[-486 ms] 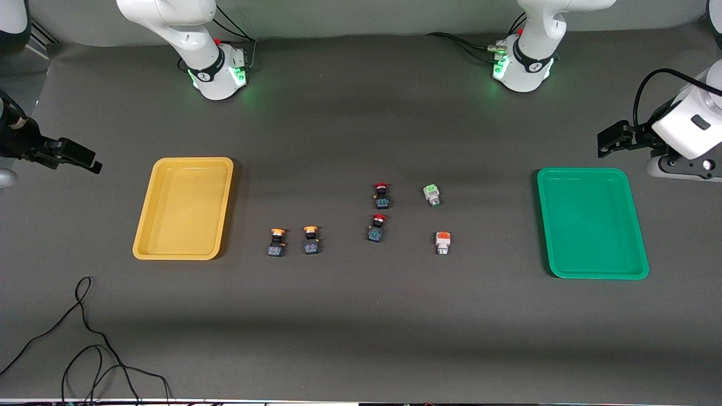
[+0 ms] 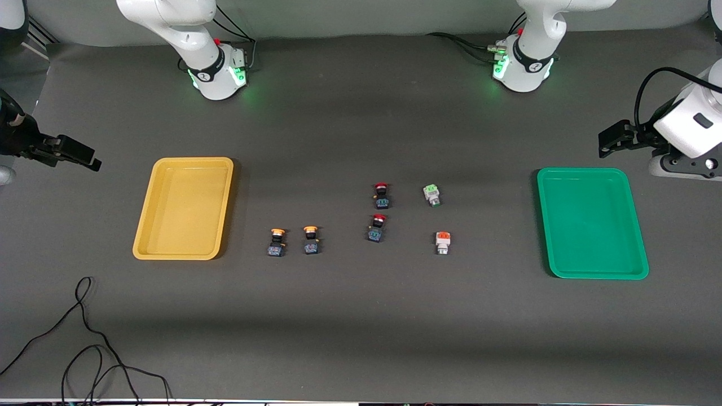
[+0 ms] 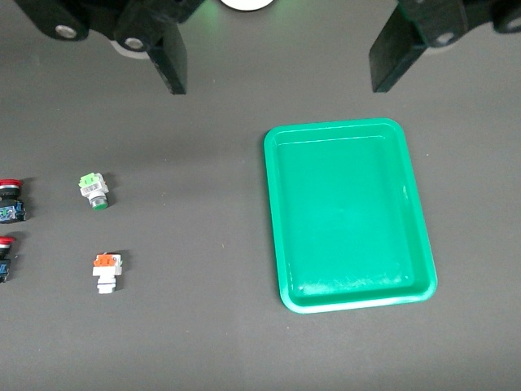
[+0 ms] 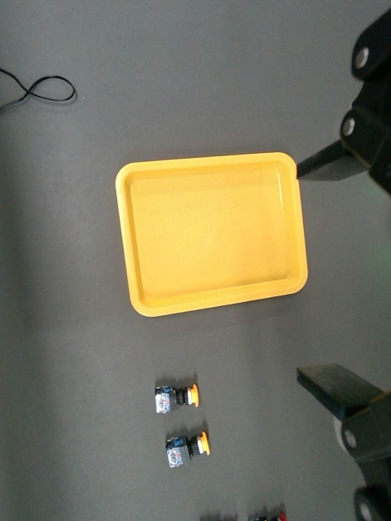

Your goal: Place green and yellow buttons in trays

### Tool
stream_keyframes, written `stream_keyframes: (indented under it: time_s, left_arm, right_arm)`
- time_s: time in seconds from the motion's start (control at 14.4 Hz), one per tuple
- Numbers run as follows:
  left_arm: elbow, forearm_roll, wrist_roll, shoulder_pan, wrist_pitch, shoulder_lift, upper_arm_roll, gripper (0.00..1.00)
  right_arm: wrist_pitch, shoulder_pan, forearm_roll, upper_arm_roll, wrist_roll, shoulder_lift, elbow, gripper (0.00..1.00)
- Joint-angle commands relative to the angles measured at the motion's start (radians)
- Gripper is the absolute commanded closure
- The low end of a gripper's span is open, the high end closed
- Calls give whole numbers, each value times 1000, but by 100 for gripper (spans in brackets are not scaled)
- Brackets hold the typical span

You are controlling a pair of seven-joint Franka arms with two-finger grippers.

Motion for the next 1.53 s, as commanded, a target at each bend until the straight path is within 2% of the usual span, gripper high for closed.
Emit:
stream_keyframes:
  time_s: [0.0, 0.28, 0.49, 0.76, 0.9, 1.18, 1.25, 1.46]
  left_arm:
    - [9, -4, 14, -11, 2, 1, 8, 0]
    - [9, -4, 14, -11, 1, 1, 8, 0]
    - [6, -5, -6, -11, -13, 1, 8, 0]
    - [-38, -12, -46, -16, -13, -7, 1, 0]
    - [-97, -37, -95, -26, 13, -21, -24, 0]
    - [-230, -39, -331, -36, 174, -39, -163, 0]
    - [-249, -42, -363, -40, 188, -42, -173, 0]
    - [-307, -67, -524, -135, 290, -39, -208, 0]
  right_arm:
    - [-4, -10, -16, 19, -3, -2, -52, 0]
    - [-9, -9, -17, 63, 7, -2, -64, 0]
    - [-3, -3, -14, 74, 10, 22, -54, 0]
    - [49, 3, -17, 156, 56, 90, -44, 0]
    - [120, 32, -9, 156, 77, 150, -43, 0]
    - [271, 104, -3, 156, 155, 280, -43, 0]
    - [308, 121, -3, 156, 187, 311, -43, 0]
    - [403, 180, -3, 156, 278, 415, -44, 0]
